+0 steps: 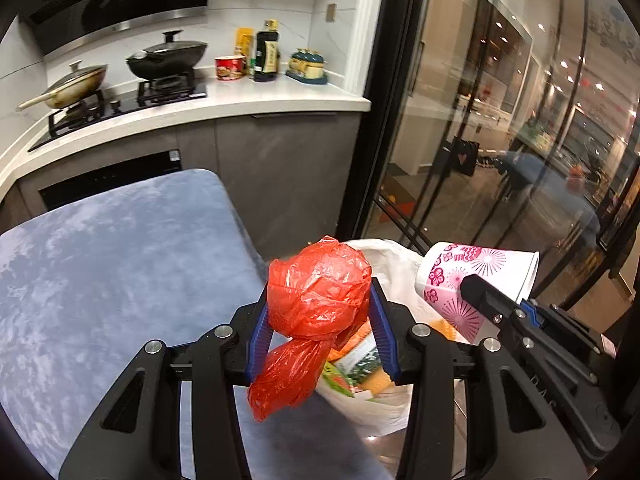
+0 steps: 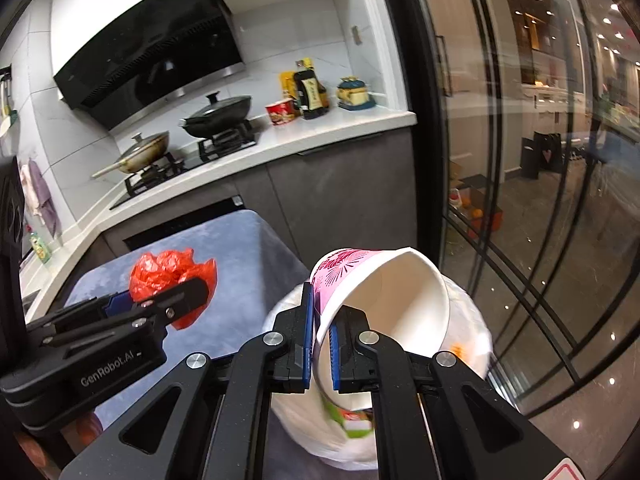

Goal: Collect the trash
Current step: 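Carry the red bag and pink cup over the trash bin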

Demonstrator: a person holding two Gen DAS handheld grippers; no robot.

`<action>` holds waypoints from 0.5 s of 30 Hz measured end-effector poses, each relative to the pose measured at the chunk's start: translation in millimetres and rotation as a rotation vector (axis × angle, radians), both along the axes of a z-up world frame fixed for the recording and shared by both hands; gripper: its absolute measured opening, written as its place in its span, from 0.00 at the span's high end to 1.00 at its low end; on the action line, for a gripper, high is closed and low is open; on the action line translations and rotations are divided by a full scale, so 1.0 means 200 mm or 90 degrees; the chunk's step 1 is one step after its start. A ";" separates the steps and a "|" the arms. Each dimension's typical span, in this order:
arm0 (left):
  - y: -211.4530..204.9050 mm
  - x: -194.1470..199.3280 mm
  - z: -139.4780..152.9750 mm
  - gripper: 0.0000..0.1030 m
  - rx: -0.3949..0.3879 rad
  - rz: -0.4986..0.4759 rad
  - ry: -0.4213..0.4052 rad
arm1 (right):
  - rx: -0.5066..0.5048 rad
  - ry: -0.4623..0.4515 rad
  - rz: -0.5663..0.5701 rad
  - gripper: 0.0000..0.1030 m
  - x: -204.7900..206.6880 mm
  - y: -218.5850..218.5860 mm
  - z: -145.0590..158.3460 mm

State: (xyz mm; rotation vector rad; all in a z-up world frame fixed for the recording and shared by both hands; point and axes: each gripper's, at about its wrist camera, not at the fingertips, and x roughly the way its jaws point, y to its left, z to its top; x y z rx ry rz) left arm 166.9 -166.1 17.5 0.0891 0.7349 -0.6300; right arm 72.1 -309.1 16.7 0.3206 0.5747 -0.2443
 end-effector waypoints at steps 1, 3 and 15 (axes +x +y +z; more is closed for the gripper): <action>-0.04 0.00 -0.01 0.59 0.003 -0.005 0.003 | 0.002 0.004 -0.004 0.94 -0.01 -0.03 -0.02; -0.08 -0.01 -0.03 0.59 0.006 -0.011 0.007 | 0.005 0.009 -0.009 0.94 -0.03 -0.07 -0.04; -0.25 -0.01 -0.12 0.59 0.032 -0.028 0.031 | 0.032 0.037 -0.020 0.94 -0.02 -0.18 -0.18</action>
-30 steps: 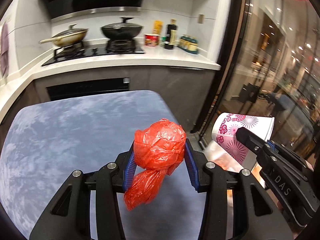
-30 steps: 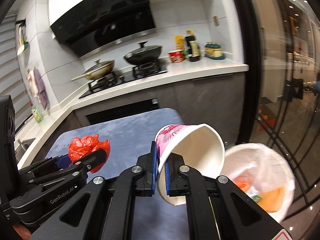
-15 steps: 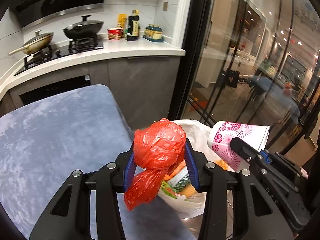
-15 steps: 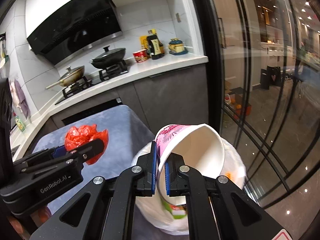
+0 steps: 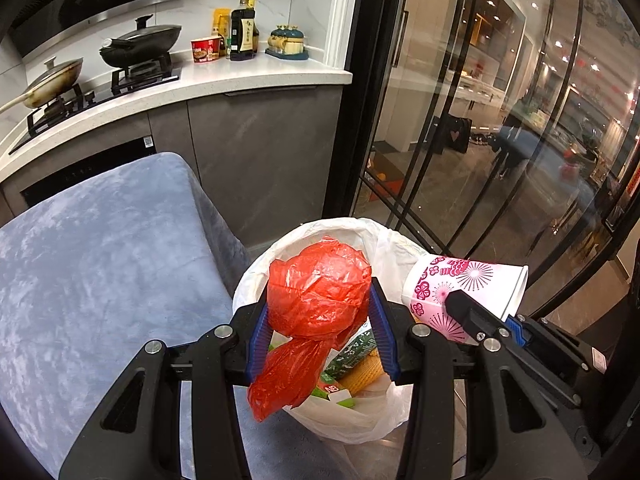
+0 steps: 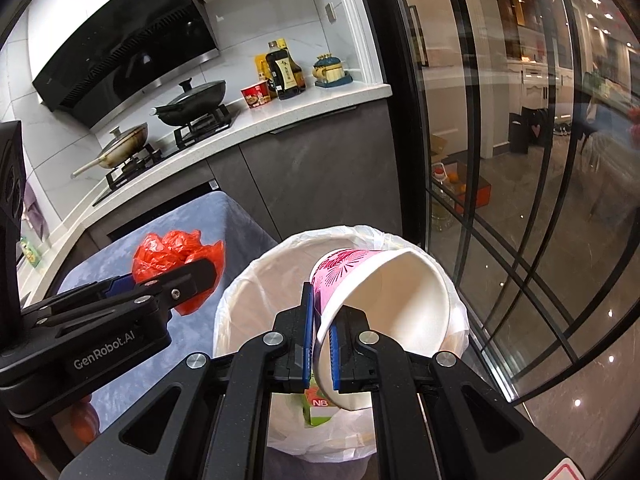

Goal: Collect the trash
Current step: 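Carry the red bag and pink cup over the trash bin, then open both tools to drop the bag and cup into the bin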

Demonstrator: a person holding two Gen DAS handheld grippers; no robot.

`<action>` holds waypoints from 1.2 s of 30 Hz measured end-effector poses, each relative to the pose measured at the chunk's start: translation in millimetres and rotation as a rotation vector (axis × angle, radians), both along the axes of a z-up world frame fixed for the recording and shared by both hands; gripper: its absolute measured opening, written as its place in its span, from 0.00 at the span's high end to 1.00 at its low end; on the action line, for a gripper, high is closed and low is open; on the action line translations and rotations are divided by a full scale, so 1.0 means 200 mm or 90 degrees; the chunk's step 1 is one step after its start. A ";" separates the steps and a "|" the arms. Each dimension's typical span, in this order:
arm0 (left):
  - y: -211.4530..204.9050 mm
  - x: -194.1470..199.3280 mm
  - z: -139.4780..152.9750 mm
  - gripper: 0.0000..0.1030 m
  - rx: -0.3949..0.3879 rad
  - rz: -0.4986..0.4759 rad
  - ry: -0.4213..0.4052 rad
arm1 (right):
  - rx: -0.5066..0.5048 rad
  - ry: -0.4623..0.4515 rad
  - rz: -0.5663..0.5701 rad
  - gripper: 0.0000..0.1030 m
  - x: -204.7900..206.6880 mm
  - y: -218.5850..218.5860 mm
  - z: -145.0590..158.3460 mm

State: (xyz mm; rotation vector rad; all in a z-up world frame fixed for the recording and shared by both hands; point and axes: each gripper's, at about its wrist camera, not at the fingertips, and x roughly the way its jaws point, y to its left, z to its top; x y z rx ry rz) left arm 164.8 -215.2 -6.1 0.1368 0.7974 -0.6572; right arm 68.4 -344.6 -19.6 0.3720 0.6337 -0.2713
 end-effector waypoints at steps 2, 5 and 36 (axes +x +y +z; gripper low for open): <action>-0.02 0.01 -0.01 0.59 0.005 -0.001 0.000 | 0.006 0.003 -0.001 0.94 0.01 -0.01 -0.02; -0.03 0.02 -0.03 0.59 0.009 -0.002 0.005 | 0.009 0.007 0.000 0.94 0.02 -0.01 -0.04; -0.06 0.10 -0.11 0.35 0.034 0.034 0.036 | 0.030 0.022 -0.024 0.74 0.07 -0.06 -0.10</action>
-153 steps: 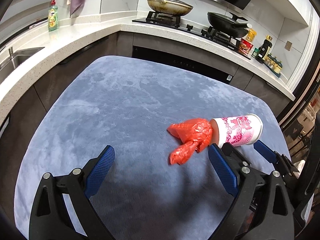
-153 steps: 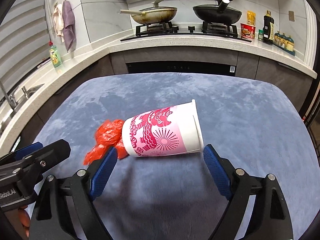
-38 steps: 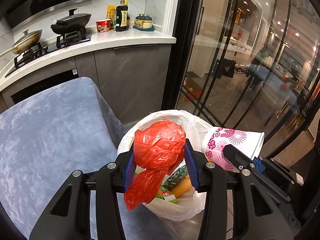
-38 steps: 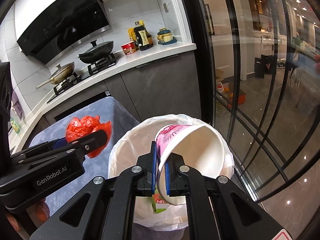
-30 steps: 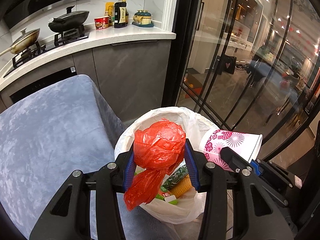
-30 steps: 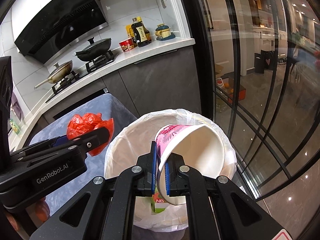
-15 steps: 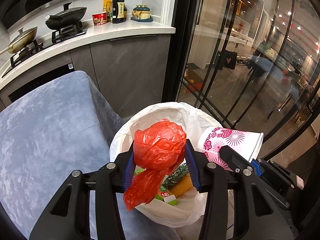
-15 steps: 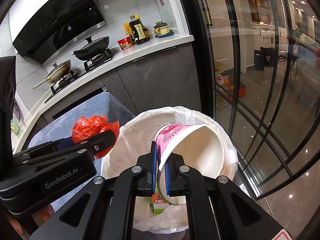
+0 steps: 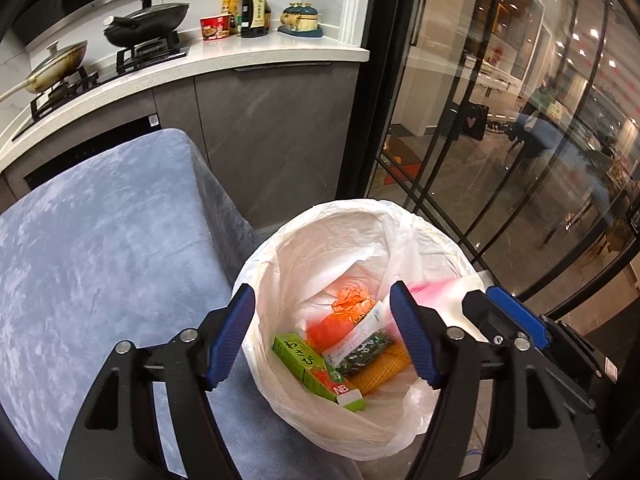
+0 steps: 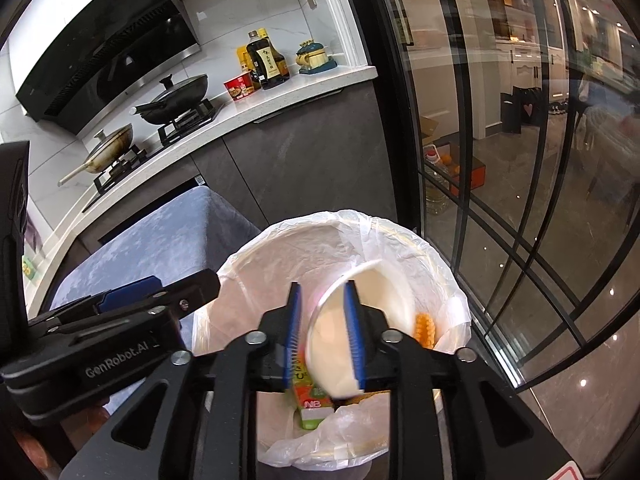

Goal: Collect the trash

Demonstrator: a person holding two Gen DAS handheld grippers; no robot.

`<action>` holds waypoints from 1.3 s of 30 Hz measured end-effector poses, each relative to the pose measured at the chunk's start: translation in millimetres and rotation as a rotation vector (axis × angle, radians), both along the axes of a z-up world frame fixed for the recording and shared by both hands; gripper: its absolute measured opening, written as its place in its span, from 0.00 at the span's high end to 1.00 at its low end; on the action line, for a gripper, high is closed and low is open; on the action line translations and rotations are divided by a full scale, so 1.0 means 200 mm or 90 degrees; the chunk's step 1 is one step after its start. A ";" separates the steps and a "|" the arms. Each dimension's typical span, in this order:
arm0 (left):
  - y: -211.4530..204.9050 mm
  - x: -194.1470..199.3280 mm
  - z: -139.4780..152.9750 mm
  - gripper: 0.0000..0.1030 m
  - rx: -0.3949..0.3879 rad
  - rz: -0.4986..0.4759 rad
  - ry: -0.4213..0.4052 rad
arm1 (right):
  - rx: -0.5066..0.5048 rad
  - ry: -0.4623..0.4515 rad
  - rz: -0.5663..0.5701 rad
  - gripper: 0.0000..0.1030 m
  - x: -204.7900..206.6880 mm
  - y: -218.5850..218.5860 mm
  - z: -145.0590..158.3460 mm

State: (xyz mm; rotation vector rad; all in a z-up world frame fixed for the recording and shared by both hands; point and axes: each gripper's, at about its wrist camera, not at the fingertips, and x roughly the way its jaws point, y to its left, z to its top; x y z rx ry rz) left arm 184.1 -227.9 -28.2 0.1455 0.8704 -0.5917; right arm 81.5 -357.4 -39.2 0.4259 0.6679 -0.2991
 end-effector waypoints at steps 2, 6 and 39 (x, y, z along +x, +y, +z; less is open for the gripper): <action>0.01 0.01 0.00 0.34 -0.004 0.003 0.005 | -0.003 0.002 -0.002 0.69 0.00 0.00 -0.01; 0.01 0.00 0.00 0.34 -0.001 0.005 0.000 | -0.003 0.003 -0.004 0.69 0.00 0.01 -0.01; 0.17 -0.21 0.07 0.12 0.022 0.028 -0.045 | -0.072 0.033 -0.013 0.30 -0.23 0.07 0.09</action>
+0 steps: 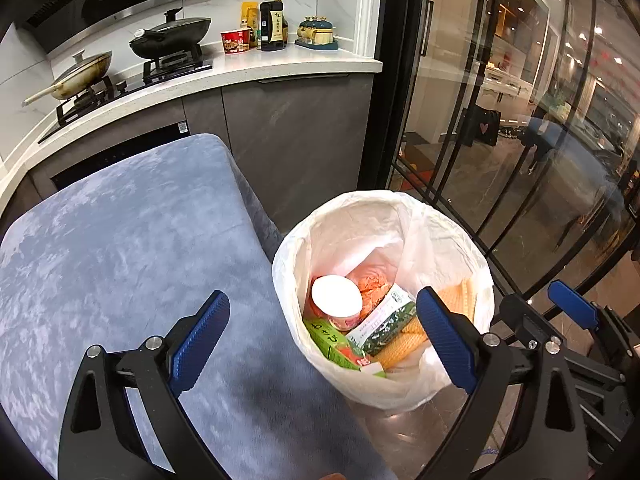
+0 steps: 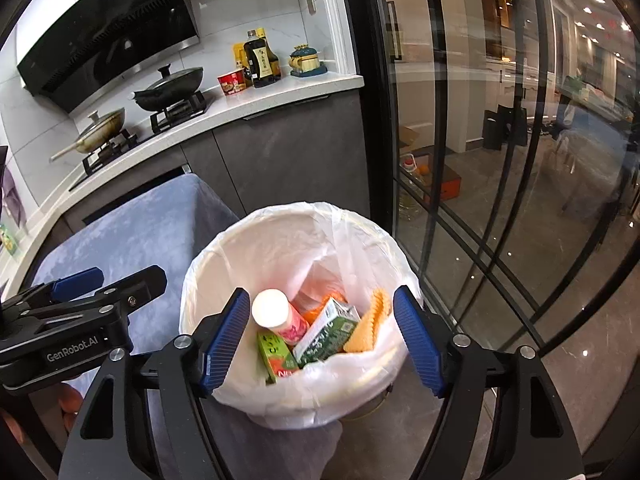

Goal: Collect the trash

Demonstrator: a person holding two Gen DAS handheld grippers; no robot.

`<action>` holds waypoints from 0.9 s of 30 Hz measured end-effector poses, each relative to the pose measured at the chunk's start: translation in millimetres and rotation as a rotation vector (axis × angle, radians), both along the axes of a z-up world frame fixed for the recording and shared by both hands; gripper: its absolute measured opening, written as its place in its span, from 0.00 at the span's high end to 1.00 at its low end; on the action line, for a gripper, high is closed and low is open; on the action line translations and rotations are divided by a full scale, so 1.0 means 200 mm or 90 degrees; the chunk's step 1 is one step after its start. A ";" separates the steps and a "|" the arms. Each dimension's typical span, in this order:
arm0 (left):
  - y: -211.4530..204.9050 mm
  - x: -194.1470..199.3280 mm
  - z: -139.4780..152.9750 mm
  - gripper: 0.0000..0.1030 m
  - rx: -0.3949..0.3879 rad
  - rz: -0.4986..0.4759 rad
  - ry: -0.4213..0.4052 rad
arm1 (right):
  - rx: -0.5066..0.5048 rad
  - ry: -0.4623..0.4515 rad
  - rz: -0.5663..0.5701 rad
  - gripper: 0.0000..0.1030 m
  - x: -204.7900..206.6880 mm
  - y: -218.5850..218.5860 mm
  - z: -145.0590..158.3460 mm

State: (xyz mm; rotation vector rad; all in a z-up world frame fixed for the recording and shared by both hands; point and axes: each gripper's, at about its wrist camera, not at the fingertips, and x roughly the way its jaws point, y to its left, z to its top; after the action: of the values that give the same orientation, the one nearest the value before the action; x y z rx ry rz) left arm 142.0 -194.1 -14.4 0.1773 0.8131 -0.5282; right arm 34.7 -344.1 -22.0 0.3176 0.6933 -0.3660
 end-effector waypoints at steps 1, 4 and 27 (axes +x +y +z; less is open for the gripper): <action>0.01 -0.01 0.00 0.12 0.002 0.000 -0.001 | -0.005 0.004 0.000 0.29 -0.01 0.01 0.00; 0.02 -0.04 -0.02 0.12 0.008 0.000 0.002 | -0.011 0.015 0.001 0.26 -0.04 0.02 0.01; 0.04 -0.18 -0.06 0.07 0.053 0.000 0.020 | -0.027 0.054 0.016 0.19 -0.17 0.06 0.02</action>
State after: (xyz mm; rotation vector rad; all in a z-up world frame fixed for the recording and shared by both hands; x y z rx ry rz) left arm 105.7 -186.1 -26.9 0.2459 0.8666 -0.4978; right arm 1.4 -331.9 -17.9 0.2538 0.7702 -0.3714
